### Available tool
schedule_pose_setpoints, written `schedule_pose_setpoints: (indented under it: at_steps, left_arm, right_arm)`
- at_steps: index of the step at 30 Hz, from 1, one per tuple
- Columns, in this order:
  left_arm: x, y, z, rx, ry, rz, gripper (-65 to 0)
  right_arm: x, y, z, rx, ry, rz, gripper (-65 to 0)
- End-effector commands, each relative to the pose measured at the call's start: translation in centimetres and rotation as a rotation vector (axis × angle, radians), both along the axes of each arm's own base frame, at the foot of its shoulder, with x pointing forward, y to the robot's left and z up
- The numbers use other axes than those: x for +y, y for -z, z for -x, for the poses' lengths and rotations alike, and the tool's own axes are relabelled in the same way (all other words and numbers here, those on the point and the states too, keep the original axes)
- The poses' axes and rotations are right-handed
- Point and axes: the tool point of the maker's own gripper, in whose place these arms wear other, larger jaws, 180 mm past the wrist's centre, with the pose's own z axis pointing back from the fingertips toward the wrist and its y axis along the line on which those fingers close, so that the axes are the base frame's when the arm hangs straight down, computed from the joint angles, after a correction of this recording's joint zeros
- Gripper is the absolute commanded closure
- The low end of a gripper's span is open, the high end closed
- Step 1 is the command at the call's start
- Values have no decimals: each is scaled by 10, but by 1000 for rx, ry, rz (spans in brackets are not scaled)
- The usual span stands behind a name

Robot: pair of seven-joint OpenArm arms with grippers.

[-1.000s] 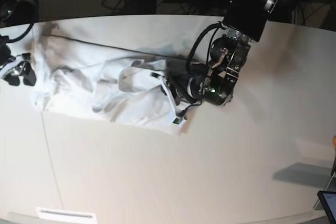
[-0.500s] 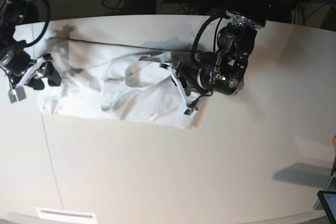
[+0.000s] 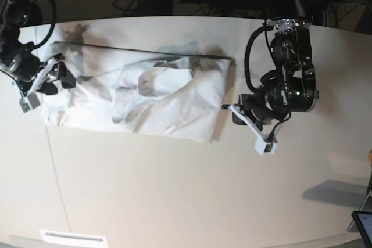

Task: Fold the T-shirt properly
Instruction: 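Withdraw the left gripper from the folded shirt, then press the right gripper onto the bunched shirt end and flatten it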

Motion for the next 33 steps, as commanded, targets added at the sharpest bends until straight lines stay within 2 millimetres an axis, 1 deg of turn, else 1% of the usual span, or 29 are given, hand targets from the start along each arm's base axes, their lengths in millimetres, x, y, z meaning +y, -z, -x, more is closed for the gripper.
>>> schedule_pose_setpoints:
  at_steps: [1,4,5,6,7,9,12,13,15,17,19,21,23,24,26,27,30,33]
  left_arm:
    - [16,-10,-6,-34,-15,-36,-12]
    - [50,-2,2,-1,-31,-123,-12]
    - [57,-1,4,1,-33,-140,-12]
    - [66,-2,5,-2,-38,-164,-12]
    - [74,-1,7,4,-39,-187,-12]
    - [87,3,15,25,-41,-222,-12]
    - [107,2,21,32,-90,-238,-12]
    - [114,0,23,31,-112,-239,-12]
    - [133,-6,23,17,-172,-244,-12]
    - [153,-7,28,21,-229,-283,-12]
    - [171,-5,33,37,-271,-336,-13]
    - [178,0,36,54,-284,-370,-13]
    - [178,1,37,58,-287,-374,-13]
    - [179,4,39,67,-286,-375,-13]
    - [179,6,42,74,-285,-376,-13]
    - [179,6,43,76,-285,-377,-13]
    - [179,7,44,77,-283,-377,-13]
    - [181,10,49,90,-288,-379,-13]
  right_arm:
    - [6,-18,-11,-66,-49,10,-358]
    - [28,-32,-13,-103,-171,58,-357]
    - [35,-40,-15,-130,-201,70,-351]
    - [42,-48,-19,-157,-231,79,-329]
    - [47,-53,-22,-172,-250,85,-292]
    - [56,-58,-29,-188,-281,87,-186]
    - [73,-52,-27,-150,-350,101,-32]
    - [80,-49,-25,-140,-374,102,0]
    - [100,-43,-18,-122,-445,90,-9]
    - [123,-40,-13,-113,-538,89,-3]
    - [153,-38,-5,-110,-652,82,-1]
    - [176,-37,3,-110,-753,83,-1]
    - [194,-37,11,-107,-833,90,-1]
    - [200,-38,12,-112,-860,93,-1]
    - [211,-43,8,-117,-854,79,-1]
    - [211,-46,3,-114,-824,74,-1]
    - [205,-57,-14,-136,-764,77,0]
    - [191,-70,-34,-177,-703,90,0]
